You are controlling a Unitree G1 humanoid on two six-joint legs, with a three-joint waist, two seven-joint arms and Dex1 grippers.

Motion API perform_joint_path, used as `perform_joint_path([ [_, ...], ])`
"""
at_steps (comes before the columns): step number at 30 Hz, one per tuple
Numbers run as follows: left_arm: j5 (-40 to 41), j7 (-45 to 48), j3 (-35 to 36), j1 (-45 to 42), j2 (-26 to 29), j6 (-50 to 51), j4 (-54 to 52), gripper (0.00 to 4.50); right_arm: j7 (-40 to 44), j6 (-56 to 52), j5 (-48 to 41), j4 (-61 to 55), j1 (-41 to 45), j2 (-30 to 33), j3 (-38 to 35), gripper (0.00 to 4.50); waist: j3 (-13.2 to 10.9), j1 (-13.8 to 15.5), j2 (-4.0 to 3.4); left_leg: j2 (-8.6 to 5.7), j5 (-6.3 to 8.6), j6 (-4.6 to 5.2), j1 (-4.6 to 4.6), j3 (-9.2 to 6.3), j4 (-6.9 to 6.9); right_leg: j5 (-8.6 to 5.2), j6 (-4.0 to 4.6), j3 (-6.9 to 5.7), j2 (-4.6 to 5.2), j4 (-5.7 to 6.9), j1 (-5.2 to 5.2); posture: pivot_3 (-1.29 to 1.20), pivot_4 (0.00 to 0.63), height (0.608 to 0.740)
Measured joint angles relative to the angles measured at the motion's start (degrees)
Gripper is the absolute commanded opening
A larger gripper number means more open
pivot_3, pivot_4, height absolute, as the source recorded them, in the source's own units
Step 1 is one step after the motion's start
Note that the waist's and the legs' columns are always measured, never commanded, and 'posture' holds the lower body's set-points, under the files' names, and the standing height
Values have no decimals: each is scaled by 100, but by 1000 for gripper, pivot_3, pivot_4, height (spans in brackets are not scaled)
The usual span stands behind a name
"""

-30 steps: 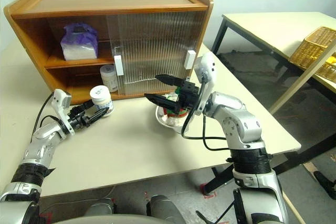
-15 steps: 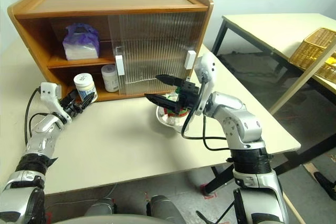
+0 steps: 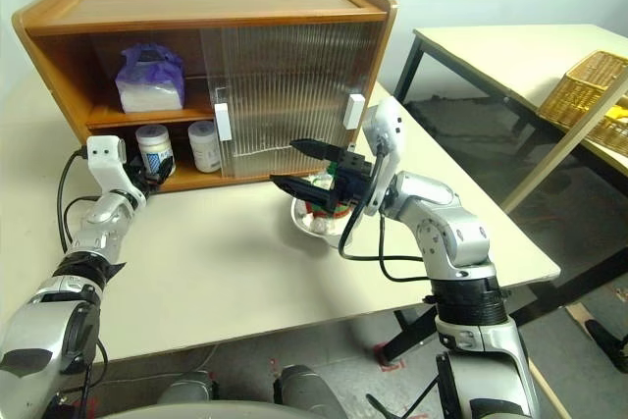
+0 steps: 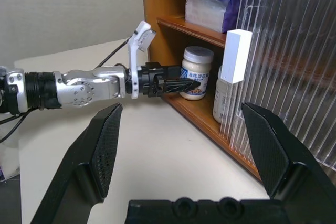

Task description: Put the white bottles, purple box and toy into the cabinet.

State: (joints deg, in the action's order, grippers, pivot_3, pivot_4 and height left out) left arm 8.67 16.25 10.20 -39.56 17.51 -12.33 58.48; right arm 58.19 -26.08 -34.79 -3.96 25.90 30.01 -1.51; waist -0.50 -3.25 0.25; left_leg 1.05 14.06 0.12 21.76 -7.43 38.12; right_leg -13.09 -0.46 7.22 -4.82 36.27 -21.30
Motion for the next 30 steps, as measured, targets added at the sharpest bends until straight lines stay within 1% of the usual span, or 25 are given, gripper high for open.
perform_joint_path([
  [4, -17, -165, 18, -242, -42, -100, 414, 3063, 1, 0, 0, 0, 1, 1, 0, 4500, 0, -1, 0, -8, -5, 6, -8, -3, 4, 1, -3, 1, 1, -1, 13, -115, 0, 740],
  [11, -16, -344, 74, -467, -73, -157, 843, 3063, 1, 0, 29, 0, 0, 0, 0, 4500, -1, -27, 1, -20, -5, 6, -48, -6, 2, -5, -2, 3, 3, -3, 54, -120, 0, 740],
  [15, -46, -375, 69, -504, -78, -171, 957, 4440, 15, 0, 45, 2, 0, 1, -1, 4500, -1, -40, 1, -24, -5, 6, -54, -7, 0, -7, -1, 3, 5, -3, 59, -120, 0, 740],
  [23, -29, -88, 70, -444, -148, -375, 869, 4476, 24, 7, 82, 17, 0, -3, -1, 4500, -3, -38, 3, -35, -3, 4, -49, -7, -10, -23, -2, 4, 16, -3, 57, -112, 0, 740],
  [30, 59, 160, 80, 195, -218, -623, -17, 4476, 75, 72, 92, 68, 2, -21, 0, 4500, -3, -32, 3, -46, 0, 2, -45, -6, -16, -37, -9, 1, 23, -4, 55, -91, 0, 740],
])
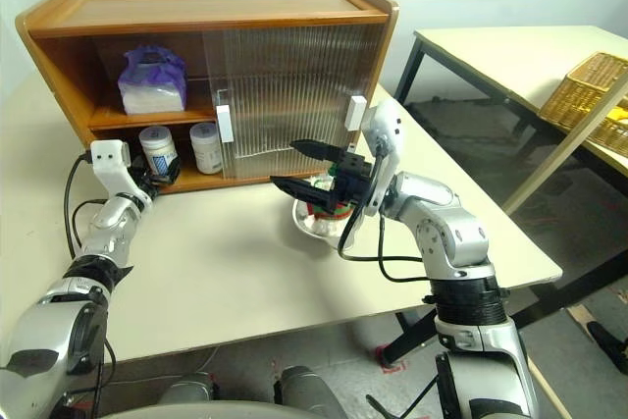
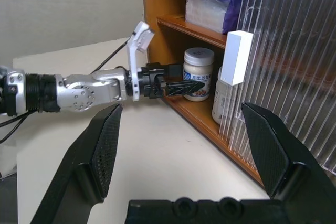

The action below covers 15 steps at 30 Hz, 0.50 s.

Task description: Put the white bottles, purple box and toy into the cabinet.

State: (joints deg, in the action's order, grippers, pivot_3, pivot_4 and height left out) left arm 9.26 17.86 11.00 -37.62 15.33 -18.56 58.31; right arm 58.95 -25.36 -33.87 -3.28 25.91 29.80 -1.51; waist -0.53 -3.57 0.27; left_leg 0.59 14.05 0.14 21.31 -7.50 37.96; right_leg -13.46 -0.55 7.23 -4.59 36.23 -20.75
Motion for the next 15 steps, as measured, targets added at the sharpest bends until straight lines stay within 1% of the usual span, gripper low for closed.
perform_joint_path([
  [4, 24, -69, 22, 556, -8, 83, -855, 4476, 28, 22, 6, 63, 6, -34, 9, 4500, 0, 2, 0, -4, 0, -1, 1, 1, 0, -1, 0, -1, 0, 0, 0, -85, 0, 740],
  [8, 146, -46, 19, 1061, -30, 413, -1842, 4476, 50, 31, 10, 105, 13, -54, 12, 4500, 0, 16, 0, -8, 0, -1, 0, 0, 0, -1, 1, -3, 2, 0, 2, -82, 0, 740],
  [12, 408, 426, -168, 1619, -45, 1013, -3165, 4476, 69, 35, 14, 140, 18, -58, 15, 4500, 0, 28, 0, -9, 3, -6, 1, 1, 0, -4, 6, -3, 2, 0, 1, -84, 0, 740],
  [15, 525, 861, -487, 1809, -42, 1532, -3973, 4476, 92, 45, 17, 150, 16, -56, 14, 4500, 0, 49, 0, -9, 5, -9, 2, 0, 0, -6, 9, -4, 7, 1, 0, -86, 0, 740],
])
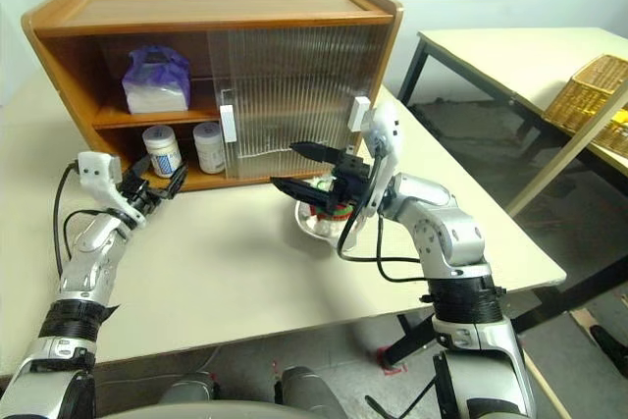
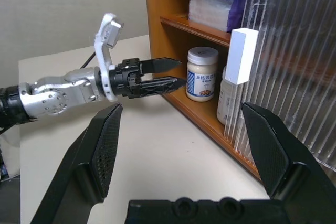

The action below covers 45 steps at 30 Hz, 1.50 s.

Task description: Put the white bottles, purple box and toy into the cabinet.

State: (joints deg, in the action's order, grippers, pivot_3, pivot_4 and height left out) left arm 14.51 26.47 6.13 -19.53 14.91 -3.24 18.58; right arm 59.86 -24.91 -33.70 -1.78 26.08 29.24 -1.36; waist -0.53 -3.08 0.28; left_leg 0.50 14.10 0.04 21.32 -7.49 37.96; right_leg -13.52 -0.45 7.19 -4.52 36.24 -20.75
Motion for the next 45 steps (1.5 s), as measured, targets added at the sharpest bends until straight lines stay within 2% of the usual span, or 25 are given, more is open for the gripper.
perform_joint_path([
  [5, 139, 512, -463, -5, -47, 613, -732, 4476, -1, 48, 11, 1, -28, 13, -15, 4500, 0, -2, 0, 0, 6, -9, -2, -1, 0, -1, 2, 2, 12, 0, -1, -110, 0, 740],
  [15, 28, 449, -942, -711, -737, 896, -622, 4476, -167, 67, 14, -76, -245, 16, -48, 4500, -1, -13, 1, -5, 7, -9, 3, 4, 4, -6, -6, 7, 38, -1, -2, -142, 0, 740],
  [19, -170, 195, -1116, -969, -1130, 886, -408, 3526, -216, 67, 11, -208, -283, 23, -75, 4500, -2, -49, 3, -7, 10, -5, 2, 7, 6, -13, -19, 7, 39, -2, 2, -151, 0, 740],
  [24, -280, 104, -1362, -1122, -1520, 884, -367, 1717, -214, 67, 11, -224, -307, 42, -137, 4500, -4, -91, 5, -10, 12, -1, 2, 8, 6, -20, -33, 7, 38, -3, 6, -151, 0, 740],
  [28, -381, -5, -1395, -1121, -1577, 876, -367, 242, -213, 66, 10, -227, -312, 61, -162, 4500, -5, -125, 6, -10, 12, -1, 0, 8, 6, -22, -35, 6, 38, -3, 7, -148, 0, 740],
  [29, -420, -84, -1394, -1121, -1580, 850, -366, 23, -213, 66, 10, -228, -317, 62, -162, 4500, -5, -132, 7, -10, 12, 0, 0, 8, 6, -22, -35, 5, 37, -2, 7, -147, 0, 740],
  [45, -1326, -1949, -1170, -1330, -1800, 359, 115, 23, -207, 32, 9, -298, -351, 78, -163, 4500, -7, -144, 8, -13, 12, 1, -1, 8, 12, -24, -40, 6, 38, -5, 13, -147, 0, 740],
])
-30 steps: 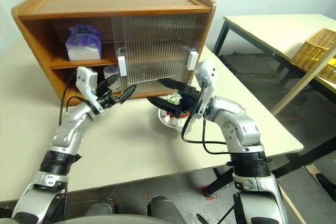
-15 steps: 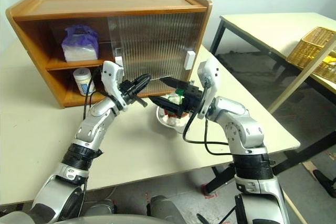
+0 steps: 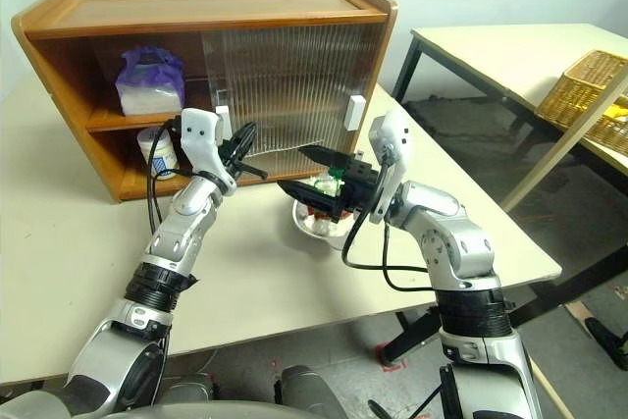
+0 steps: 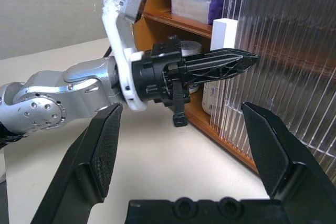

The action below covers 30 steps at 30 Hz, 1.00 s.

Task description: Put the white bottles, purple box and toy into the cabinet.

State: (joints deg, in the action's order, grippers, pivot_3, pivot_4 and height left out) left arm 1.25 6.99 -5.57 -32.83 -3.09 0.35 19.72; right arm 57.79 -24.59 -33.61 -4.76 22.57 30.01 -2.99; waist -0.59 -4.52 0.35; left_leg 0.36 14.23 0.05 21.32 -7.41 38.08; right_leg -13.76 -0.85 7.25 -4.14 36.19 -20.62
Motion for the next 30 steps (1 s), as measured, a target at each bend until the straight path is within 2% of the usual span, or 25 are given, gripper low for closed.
perform_joint_path([
  [16, -188, -911, 252, 255, -95, 7, -309, 23, 127, -77, -7, -33, 9, 44, 9, 4500, -3, 1, 2, -5, 0, 0, -3, 1, 0, -1, -1, -2, 0, 0, 2, -105, 0, 740],
  [30, -317, -1489, 630, 559, 262, 421, -1138, 23, 258, -102, -4, 111, 113, 5, 140, 4500, -3, 45, 3, -5, 0, -1, -10, 1, -2, 1, 4, -3, -1, 3, 4, -69, 0, 740],
])
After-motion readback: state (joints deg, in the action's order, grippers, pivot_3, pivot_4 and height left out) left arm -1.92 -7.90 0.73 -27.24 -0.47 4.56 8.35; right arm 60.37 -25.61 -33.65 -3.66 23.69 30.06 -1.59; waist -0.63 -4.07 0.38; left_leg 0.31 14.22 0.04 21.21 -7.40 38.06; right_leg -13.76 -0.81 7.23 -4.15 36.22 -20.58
